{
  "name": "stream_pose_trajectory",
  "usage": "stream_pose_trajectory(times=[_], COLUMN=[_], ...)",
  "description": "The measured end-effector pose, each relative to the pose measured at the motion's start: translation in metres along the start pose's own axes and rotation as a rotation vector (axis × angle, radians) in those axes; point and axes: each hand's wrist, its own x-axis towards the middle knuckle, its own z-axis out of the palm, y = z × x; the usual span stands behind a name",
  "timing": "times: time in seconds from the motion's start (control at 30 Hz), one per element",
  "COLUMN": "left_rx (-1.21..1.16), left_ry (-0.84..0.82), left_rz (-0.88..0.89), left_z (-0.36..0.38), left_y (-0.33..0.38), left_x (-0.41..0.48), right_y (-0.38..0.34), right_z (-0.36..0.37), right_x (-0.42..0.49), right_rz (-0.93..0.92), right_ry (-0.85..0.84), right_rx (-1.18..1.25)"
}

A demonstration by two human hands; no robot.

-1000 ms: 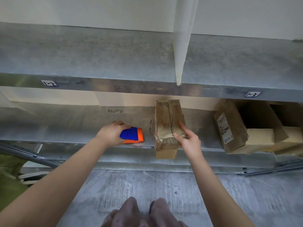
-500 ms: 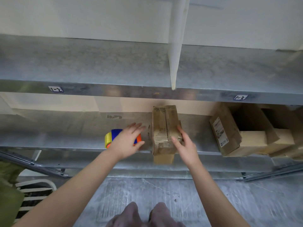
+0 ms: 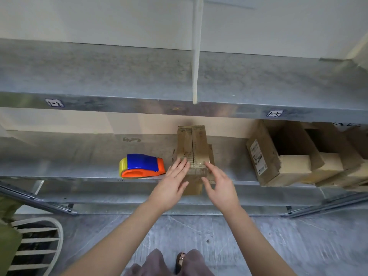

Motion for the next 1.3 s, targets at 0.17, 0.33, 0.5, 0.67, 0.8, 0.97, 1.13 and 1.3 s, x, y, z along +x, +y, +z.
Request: stream_pose_trajectory(times=[0.17,0.33,0.5,0.67,0.8,0.97,1.13,1.3], left_rx=[-0.393,-0.478,-0.507,-0.467,-0.197,-0.055,-0.305,-0.36], left_ry=[0.034,-0.011,0.06,0.141,0.222,0.288,0.181,-0.053], left_rz=[-0.305,-0.342,-0.391,-0.419,-0.435,-0.406,-0.405,-0.284], left_z=[0.005,-0.004,0.004,0.005,0.001,0.004,-0.011,-0.042], left_y=[0.0,0.003,0.006,0.002,0.001,0.008,0.004,-0.011], left_x=[-0.002,0.004,0.01,0.017,0.029,0.035,0.033,0.032], right_y=[-0.001,0.002,0.002,0.004,-0.001,-0.012,0.005,0.01], right_z=[-0.002,-0.004,-0.008,-0.004,0.008,0.018,-0.012,-0.039], right_x=[0.004,0.013,0.02,0.025,0.027,0.025,0.026,0.031], right_rz=[0.011,0.024,0.15,0.164,0.173,0.179,0.171,0.119], right_ry=[0.03,0.049,-0.02,0.011,0.127,0.202,-0.08,-0.23], right_rx=[0.117,0.182,0.341,0.287,0.168,0.08,0.317,0.34])
